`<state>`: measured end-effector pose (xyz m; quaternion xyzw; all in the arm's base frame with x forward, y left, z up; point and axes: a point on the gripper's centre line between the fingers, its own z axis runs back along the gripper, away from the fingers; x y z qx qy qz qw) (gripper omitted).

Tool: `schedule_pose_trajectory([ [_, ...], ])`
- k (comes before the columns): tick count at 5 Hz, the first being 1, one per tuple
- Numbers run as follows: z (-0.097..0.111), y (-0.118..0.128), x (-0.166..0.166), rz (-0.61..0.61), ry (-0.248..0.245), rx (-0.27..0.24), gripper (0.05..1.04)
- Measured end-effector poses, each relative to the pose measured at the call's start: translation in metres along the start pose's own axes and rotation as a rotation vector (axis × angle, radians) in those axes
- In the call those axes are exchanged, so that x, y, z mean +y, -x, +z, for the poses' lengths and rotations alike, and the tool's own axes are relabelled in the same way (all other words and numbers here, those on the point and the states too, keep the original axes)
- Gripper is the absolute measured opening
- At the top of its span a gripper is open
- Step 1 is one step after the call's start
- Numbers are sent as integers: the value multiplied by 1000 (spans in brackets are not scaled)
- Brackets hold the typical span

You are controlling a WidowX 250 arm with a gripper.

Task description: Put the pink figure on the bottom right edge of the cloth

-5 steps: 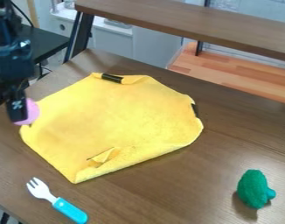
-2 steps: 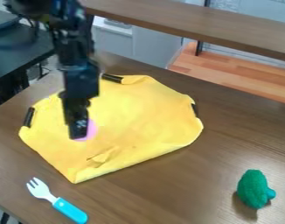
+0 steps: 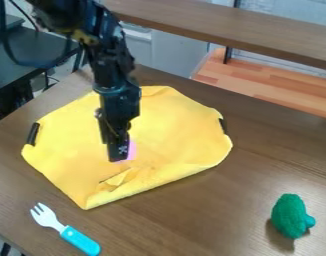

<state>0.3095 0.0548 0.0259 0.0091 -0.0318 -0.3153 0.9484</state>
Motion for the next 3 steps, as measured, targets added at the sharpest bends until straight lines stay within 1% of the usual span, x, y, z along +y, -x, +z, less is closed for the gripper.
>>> schedule_pose_trajectory([
  [1, -7, 3, -4, 11, -23, -20, 991],
  [2, 22, 1, -13, -1, -2, -54, 999],
  [3, 65, -8, -24, -63, 59, -119, 999],
])
